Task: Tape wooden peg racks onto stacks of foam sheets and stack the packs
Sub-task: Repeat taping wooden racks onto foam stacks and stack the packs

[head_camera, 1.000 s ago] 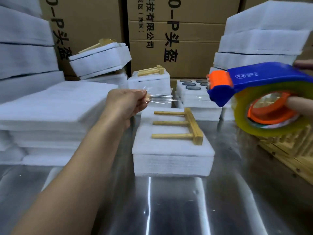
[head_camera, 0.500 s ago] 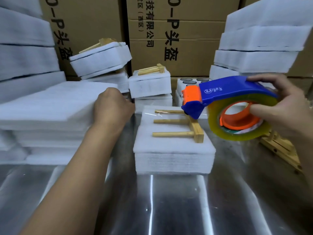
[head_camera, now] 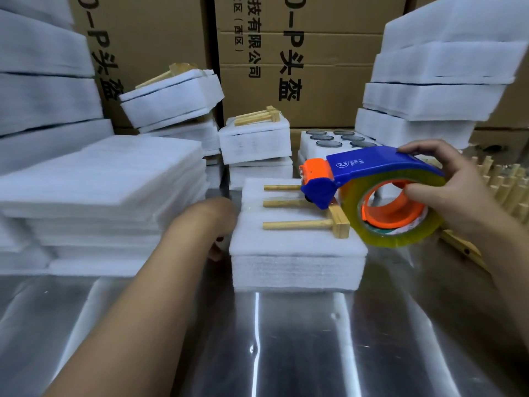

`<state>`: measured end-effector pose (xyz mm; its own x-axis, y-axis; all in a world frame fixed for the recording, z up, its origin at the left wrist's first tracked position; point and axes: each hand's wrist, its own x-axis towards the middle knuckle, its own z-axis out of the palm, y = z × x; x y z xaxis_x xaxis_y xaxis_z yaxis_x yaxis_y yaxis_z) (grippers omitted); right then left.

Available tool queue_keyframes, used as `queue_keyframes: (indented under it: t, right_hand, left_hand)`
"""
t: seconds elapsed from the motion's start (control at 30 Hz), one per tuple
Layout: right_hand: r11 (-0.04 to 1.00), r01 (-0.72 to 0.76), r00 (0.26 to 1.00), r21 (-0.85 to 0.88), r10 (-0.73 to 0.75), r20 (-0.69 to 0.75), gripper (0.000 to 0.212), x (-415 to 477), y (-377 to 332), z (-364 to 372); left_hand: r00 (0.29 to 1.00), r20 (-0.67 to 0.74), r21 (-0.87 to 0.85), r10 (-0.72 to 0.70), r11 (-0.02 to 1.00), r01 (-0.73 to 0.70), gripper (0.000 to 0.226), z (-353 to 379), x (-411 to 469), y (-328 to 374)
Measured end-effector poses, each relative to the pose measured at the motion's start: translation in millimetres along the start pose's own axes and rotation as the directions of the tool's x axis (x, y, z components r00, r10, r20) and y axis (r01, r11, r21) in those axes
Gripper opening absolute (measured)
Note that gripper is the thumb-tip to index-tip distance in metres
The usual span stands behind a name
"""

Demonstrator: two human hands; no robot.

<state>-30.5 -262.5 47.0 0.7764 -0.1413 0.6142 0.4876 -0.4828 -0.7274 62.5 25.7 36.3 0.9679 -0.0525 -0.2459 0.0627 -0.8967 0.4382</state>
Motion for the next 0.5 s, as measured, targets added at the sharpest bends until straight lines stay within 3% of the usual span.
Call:
queue_keyframes:
  t: [0.13, 0.27, 0.4, 0.5]
  right_hand:
    - [0.999, -0.012, 1.0, 0.038, 0.011, 0.016, 0.061, 1, 7, -2]
    - [0.998, -0.02, 0.999, 0.056, 0.018, 0.033, 0.062, 3, 13, -4]
    - [0.999, -0.019, 0.999, 0.05, 0.017, 0.035, 0.064, 3, 14, -5]
    - [0.998, -0.019, 0.999, 0.054, 0.017, 0.037, 0.063, 2, 12, -5]
  left_hand:
    - [0.988, 0.139, 0.016, -0.068, 0.998, 0.067, 0.021, 8, -1, -6]
    - [0.984, 0.16, 0.039, -0.082, 0.996, 0.076, 0.014, 13, -3, -7]
    - [0.993, 0.119, -0.031, -0.011, 0.999, 0.015, 0.021, 5, -10, -3]
    - [0.998, -0.033, -0.161, 0.049, 0.985, -0.054, 0.034, -2, -9, -3]
